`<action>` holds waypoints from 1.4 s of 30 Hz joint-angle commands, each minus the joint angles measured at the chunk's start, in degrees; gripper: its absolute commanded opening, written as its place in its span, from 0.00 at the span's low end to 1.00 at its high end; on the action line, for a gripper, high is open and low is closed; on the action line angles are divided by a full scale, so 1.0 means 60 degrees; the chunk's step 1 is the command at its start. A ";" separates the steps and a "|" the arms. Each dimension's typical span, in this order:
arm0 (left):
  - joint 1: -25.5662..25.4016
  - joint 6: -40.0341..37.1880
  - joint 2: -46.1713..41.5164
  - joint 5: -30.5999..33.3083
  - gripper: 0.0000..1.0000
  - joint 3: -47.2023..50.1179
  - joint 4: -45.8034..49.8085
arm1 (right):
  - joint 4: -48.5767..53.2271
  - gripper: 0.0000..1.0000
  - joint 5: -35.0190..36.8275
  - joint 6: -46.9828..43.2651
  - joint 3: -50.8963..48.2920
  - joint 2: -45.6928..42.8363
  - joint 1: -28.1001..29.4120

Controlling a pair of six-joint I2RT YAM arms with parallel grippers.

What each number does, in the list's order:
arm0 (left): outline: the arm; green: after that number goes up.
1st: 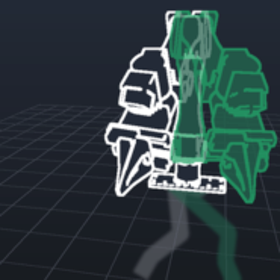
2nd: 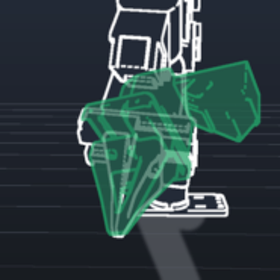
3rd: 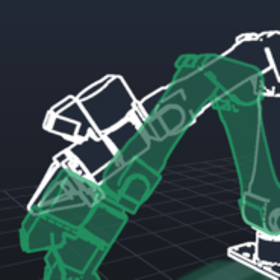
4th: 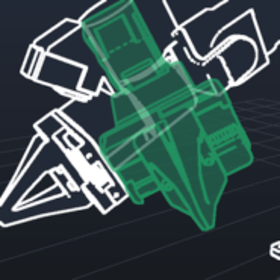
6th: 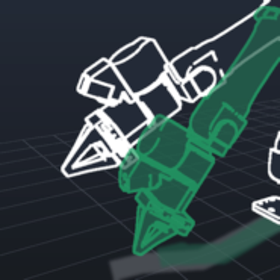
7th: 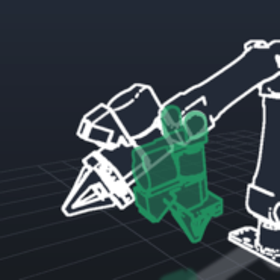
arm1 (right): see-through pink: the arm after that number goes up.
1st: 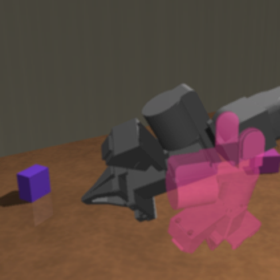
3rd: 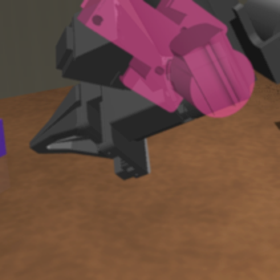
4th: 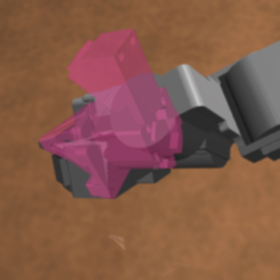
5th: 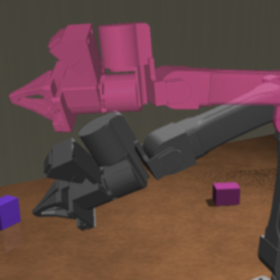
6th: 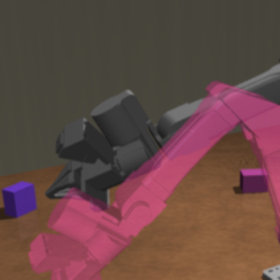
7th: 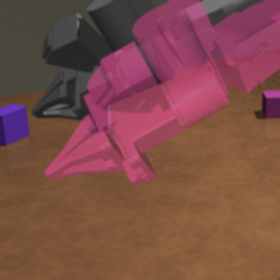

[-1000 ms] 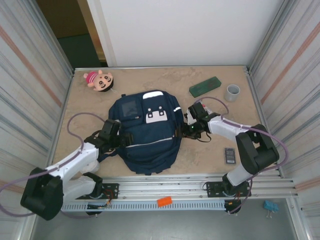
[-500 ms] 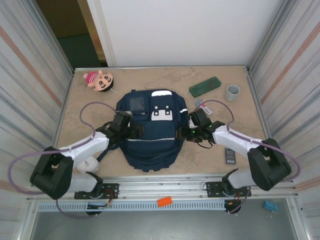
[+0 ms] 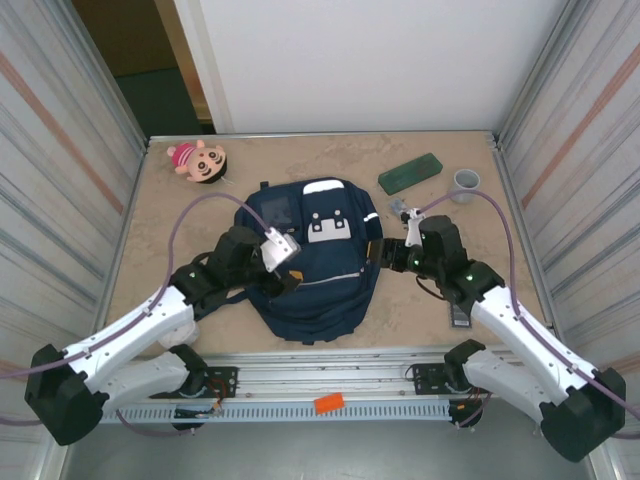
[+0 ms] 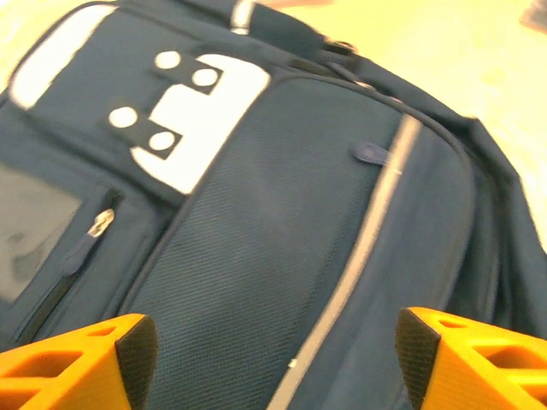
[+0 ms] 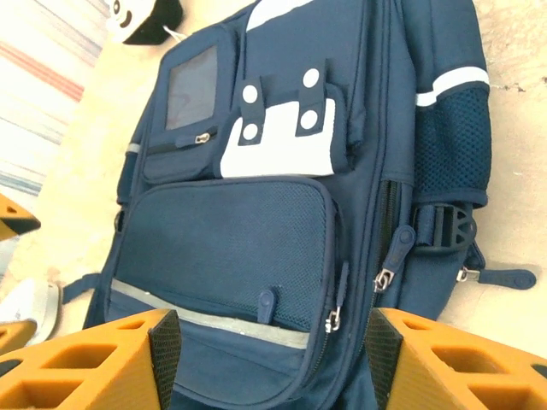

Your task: Pack books, pencil case, and school supplies into a backpack

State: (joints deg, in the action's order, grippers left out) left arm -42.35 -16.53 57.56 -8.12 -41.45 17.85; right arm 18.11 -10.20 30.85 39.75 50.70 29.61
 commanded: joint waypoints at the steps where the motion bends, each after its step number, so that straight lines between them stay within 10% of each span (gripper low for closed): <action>1: -0.0321 -0.2600 0.0368 -0.0902 0.76 0.0120 0.0210 | -0.0151 0.61 0.0342 -0.0342 -0.0288 -0.0273 -0.0016; 12: -0.0567 -0.4583 0.3575 -0.1558 0.78 -0.1276 0.0175 | 0.0033 0.61 0.0644 -0.0107 -0.0760 -0.0646 -0.0027; 30: -0.1798 -0.3547 0.4812 -0.1156 0.84 -0.0975 -0.1451 | 0.0074 0.62 0.0429 -0.0160 -0.1138 -0.0891 -0.0056; 36: -0.1920 -0.2722 0.5456 0.2075 0.49 -0.1143 -0.2068 | -0.0145 0.61 0.0452 -0.0035 -0.1253 -0.1018 -0.0071; 42: -0.1885 -0.3148 0.3671 -0.0751 0.00 -0.1335 -0.1249 | -0.0773 0.62 0.0274 -0.0218 -0.1378 -0.1159 -0.0184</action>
State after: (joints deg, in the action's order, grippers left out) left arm -54.28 -34.52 85.93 -6.66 -48.12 8.60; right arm 17.06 -7.55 29.91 32.67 44.73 29.30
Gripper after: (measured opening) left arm 0.049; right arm 0.618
